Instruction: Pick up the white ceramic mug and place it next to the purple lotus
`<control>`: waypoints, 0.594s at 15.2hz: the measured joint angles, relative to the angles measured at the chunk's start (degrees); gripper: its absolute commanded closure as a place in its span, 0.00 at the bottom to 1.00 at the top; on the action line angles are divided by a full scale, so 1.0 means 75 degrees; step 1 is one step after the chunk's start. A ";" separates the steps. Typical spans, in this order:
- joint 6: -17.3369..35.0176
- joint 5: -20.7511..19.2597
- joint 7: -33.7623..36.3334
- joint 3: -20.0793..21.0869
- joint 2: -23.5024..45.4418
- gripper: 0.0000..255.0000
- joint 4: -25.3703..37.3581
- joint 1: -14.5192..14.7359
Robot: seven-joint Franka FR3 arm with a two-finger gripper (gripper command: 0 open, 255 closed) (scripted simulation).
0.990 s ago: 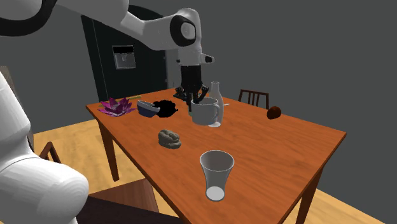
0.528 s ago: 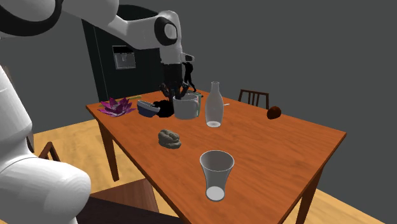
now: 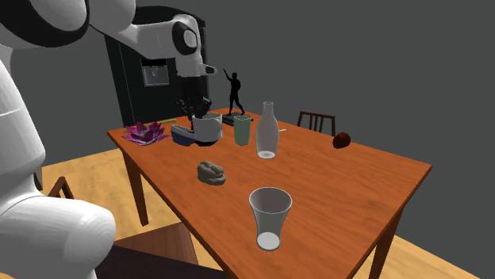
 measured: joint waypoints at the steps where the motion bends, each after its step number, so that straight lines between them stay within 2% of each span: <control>1: -0.0024 0.0040 0.0180 0.0100 0.0145 1.00 0.0157 0.0093; 6: -0.0182 0.0170 0.0954 0.0507 0.0727 1.00 0.0841 0.0497; 9: -0.0351 0.0225 0.1411 0.0733 0.1276 1.00 0.1537 0.0749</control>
